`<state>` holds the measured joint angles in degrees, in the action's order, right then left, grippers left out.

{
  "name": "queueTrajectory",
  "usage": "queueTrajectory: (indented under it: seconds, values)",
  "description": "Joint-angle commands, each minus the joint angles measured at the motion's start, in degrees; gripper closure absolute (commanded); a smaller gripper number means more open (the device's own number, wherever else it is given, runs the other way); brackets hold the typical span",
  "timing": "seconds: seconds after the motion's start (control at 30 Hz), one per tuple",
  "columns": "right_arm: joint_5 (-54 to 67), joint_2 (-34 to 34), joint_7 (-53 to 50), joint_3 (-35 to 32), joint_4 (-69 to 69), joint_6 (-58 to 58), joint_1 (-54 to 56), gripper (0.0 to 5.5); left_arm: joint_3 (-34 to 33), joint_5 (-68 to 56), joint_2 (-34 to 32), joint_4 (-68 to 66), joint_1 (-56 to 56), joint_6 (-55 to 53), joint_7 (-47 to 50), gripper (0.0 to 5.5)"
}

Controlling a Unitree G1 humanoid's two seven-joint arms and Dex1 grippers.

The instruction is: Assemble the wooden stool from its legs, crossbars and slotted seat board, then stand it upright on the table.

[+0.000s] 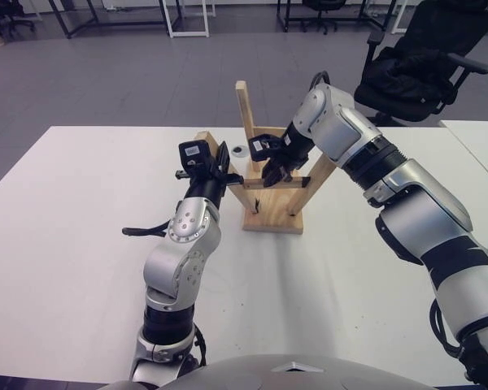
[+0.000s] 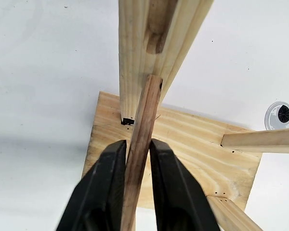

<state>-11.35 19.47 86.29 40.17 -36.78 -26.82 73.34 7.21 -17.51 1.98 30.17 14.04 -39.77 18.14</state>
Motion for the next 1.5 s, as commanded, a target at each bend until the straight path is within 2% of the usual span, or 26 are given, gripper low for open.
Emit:
queueTrajectory:
  seconds: [0.03,0.33,0.57,0.83,1.13,1.33,1.5]
  values:
    - [-0.61,0.49,-1.18,-1.5,3.55,-1.29,-2.41,4.85,1.21,4.1,-3.45,-4.38,-3.05,-9.42,-0.2,4.39]
    - [0.16,3.34,-0.75,-4.04,11.25,-4.79,-3.31,4.88,0.9,4.25,-5.48,-4.82,-2.26,-11.04,-2.22,4.39]
    - [0.48,3.05,-0.85,-5.4,10.75,-4.37,-1.52,4.89,1.62,4.84,-6.65,-5.15,-2.52,-11.63,-2.83,4.39]
    - [0.33,0.0,-0.14,-5.78,4.9,-1.86,3.49,4.9,2.39,4.79,-5.18,-6.06,-2.59,-11.11,-2.13,4.39]
    - [-0.26,1.63,0.66,-6.79,5.88,2.04,5.31,4.9,2.07,4.79,-4.56,-7.81,-2.58,-10.1,-1.64,4.39]
    - [-0.72,3.35,-0.2,-7.78,10.63,2.49,3.37,4.9,1.69,5.58,-3.82,-8.89,-2.59,-9.73,-2.22,4.39]
    - [-1.56,3.66,-0.17,-6.05,10.53,3.17,0.91,4.9,0.04,5.31,-3.11,-9.5,-1.67,-9.12,-2.48,4.39]
